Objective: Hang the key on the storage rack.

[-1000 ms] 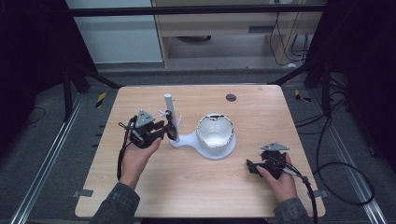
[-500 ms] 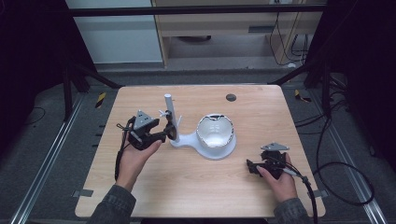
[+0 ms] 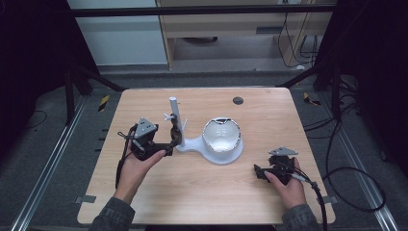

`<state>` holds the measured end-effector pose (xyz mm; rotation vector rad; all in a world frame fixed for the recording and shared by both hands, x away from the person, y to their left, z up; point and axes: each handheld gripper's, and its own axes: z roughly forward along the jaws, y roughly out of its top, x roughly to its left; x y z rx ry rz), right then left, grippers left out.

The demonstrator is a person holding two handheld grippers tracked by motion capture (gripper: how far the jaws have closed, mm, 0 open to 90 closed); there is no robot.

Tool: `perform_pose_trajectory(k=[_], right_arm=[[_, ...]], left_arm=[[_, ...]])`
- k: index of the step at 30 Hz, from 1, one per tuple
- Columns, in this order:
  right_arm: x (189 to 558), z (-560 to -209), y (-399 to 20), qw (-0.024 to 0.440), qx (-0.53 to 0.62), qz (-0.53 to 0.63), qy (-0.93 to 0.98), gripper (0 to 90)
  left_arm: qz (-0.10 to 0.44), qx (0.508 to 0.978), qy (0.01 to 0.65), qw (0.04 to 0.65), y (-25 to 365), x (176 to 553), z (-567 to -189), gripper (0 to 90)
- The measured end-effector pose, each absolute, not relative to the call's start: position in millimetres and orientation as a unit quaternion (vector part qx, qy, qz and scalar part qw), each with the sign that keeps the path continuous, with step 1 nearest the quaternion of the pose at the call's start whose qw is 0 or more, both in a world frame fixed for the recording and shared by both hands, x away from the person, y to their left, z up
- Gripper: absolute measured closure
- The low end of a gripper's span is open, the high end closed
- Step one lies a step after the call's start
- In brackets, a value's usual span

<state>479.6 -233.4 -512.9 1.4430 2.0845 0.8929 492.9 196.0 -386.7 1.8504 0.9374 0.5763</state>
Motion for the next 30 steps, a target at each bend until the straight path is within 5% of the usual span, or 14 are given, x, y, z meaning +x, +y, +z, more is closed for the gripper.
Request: perform_pose_trajectory(k=[30], right_arm=[[480,-513,-233,0.225,0.524,0.324,0.755,0.5]], left_arm=[[0.241,0.777,0.359,0.458,225,458,-415,5.0]])
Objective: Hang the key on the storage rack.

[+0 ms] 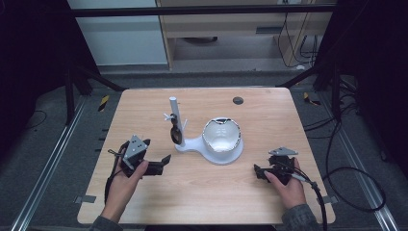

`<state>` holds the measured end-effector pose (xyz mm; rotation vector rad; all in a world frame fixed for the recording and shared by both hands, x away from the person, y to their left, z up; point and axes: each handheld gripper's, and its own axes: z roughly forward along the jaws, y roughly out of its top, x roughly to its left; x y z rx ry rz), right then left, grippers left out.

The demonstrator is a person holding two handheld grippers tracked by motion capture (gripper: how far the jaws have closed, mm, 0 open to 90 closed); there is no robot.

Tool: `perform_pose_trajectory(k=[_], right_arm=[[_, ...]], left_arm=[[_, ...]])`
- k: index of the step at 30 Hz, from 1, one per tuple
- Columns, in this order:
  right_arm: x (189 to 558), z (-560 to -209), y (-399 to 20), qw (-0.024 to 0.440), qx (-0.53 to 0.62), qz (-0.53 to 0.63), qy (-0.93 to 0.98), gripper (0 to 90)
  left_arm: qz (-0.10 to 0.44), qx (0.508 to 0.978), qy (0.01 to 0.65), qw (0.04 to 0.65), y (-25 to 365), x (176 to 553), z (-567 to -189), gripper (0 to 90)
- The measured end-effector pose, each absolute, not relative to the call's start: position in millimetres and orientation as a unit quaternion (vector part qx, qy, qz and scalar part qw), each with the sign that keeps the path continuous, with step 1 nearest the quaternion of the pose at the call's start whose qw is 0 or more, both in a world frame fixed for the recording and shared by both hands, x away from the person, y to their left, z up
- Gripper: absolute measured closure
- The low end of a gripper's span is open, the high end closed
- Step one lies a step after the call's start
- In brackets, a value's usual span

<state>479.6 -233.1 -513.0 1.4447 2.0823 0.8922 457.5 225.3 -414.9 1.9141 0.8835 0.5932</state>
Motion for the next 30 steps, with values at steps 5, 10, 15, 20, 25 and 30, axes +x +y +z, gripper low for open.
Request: perform_pose_trajectory(k=[5,10,15,20,25,30], right_arm=[[480,-513,-233,0.225,0.524,0.324,0.755,0.5],[480,-513,-233,0.225,0.524,0.324,0.755,0.5],[480,-513,-233,0.225,0.524,0.323,0.755,0.4],[480,-513,-233,0.225,0.524,0.324,0.755,0.4],[480,-513,-233,0.225,0.524,0.324,0.755,0.5],[480,-513,-233,0.225,0.524,0.323,0.755,0.4]], left_arm=[[0.243,0.783,0.359,0.446,230,457,-422,5.0],[0.246,0.786,0.361,0.436,233,457,-429,5.1],[0.238,0.796,0.362,0.423,236,458,-440,5.1],[0.230,0.810,0.360,0.402,239,459,-450,5.1],[0.220,0.825,0.356,0.379,239,460,-458,4.8],[0.211,0.834,0.366,0.355,240,460,-466,4.8]])
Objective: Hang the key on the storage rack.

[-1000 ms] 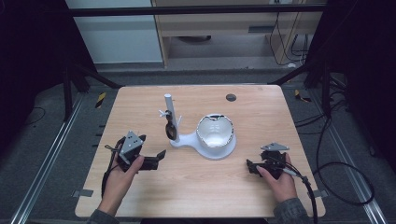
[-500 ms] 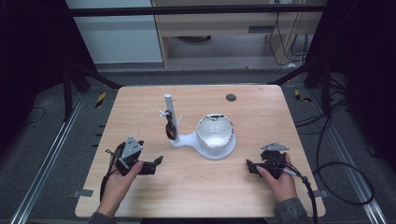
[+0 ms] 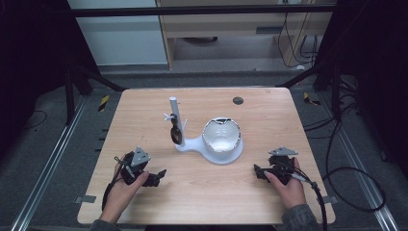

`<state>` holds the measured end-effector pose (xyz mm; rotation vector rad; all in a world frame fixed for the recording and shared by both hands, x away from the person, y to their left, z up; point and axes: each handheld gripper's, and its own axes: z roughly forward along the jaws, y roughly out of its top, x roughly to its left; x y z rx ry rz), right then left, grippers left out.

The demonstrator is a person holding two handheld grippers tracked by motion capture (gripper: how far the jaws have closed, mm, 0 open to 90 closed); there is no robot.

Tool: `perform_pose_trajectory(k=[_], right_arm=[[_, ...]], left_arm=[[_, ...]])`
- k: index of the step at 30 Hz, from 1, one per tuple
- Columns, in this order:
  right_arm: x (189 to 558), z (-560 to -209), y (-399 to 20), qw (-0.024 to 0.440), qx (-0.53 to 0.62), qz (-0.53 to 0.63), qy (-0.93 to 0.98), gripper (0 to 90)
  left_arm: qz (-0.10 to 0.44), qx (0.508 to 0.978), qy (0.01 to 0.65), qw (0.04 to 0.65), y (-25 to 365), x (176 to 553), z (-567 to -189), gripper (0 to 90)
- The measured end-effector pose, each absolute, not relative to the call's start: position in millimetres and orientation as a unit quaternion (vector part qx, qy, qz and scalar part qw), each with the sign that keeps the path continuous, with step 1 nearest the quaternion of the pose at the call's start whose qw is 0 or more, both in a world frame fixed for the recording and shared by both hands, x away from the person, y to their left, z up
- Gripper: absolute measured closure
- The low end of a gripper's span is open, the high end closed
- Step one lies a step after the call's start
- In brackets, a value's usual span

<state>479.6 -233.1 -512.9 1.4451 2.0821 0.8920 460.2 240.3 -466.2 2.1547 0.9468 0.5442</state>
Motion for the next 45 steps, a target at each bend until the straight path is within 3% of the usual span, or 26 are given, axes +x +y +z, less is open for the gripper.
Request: perform_pose_trajectory(k=[18,45], right_arm=[[480,-513,-233,0.225,0.524,0.323,0.755,0.5],[479,-513,-232,0.224,0.526,0.324,0.754,0.5]], left_arm=[[0.198,0.822,0.428,0.319,267,471,-490,5.2],[0.207,0.797,0.463,0.329,280,494,-508,1.9]])
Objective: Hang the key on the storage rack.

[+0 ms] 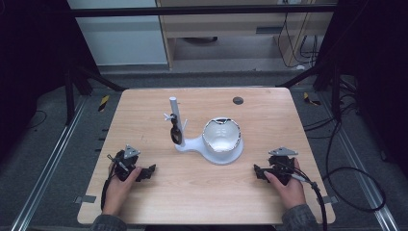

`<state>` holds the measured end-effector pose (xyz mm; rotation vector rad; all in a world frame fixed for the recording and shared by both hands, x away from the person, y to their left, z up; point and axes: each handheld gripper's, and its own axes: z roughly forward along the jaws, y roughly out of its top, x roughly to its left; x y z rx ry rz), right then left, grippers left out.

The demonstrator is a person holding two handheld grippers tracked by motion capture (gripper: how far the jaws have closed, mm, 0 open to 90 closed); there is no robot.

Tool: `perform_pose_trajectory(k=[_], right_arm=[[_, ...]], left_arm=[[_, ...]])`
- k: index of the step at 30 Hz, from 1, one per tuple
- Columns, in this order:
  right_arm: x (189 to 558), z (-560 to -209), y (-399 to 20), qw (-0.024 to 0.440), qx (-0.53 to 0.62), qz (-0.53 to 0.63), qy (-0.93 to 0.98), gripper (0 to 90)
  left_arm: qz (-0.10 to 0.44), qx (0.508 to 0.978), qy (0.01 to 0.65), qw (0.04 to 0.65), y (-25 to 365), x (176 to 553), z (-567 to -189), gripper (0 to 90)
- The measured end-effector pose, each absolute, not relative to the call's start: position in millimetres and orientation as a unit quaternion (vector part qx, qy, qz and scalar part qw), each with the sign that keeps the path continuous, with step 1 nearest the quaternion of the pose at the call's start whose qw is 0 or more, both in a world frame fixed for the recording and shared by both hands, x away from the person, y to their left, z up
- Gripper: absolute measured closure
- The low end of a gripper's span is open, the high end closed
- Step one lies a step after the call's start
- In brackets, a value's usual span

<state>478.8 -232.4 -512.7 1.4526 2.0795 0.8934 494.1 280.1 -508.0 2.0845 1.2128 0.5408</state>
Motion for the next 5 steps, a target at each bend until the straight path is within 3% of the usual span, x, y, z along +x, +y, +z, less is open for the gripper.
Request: perform_pose_trajectory(k=[5], right_arm=[[479.0,-512.7,-232.2,0.225,0.527,0.323,0.753,0.5]], left_arm=[[0.205,0.795,0.468,0.327,280.0,495.3,-508.3,0.0]])
